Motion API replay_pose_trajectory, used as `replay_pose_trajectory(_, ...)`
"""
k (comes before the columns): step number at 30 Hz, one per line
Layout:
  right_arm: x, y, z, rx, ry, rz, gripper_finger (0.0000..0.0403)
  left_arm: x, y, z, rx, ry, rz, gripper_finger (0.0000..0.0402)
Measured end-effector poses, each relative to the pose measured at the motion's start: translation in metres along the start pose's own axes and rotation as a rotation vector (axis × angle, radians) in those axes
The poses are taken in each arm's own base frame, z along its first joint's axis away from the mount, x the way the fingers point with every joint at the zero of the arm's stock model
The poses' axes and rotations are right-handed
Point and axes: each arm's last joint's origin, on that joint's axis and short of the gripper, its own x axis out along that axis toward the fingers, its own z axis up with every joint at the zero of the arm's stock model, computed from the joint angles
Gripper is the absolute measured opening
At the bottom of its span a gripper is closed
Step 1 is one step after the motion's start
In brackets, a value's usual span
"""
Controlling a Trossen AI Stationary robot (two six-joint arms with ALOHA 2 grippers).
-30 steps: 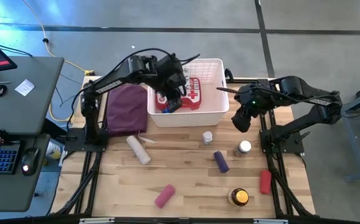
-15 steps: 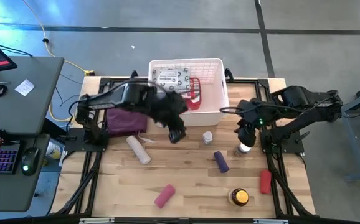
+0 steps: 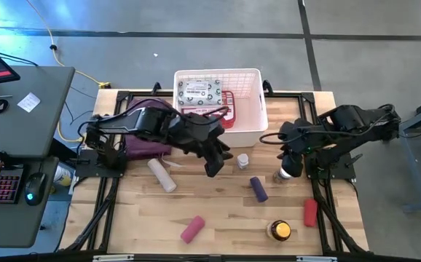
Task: Pick & place medical supplies in basket/bin
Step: Put the green pill bottle into the white bin
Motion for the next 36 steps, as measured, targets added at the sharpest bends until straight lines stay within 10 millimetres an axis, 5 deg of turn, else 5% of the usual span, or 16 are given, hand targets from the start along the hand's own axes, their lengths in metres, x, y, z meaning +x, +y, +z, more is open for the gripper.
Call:
replay_pose_trajectory(19,0.000,0.002,-0.002,0.019,-0.019,-0.018,0.0138,-0.006,0.023,0.020,-0.011,-0.040,-0.001,0.0170)
replay_pose_trajectory(36,0.000,0.008,-0.008,0.073,0.111,0.096,0.0137,-0.019,0.016,0.036,0.100,-0.194,-0.073,0.0170)
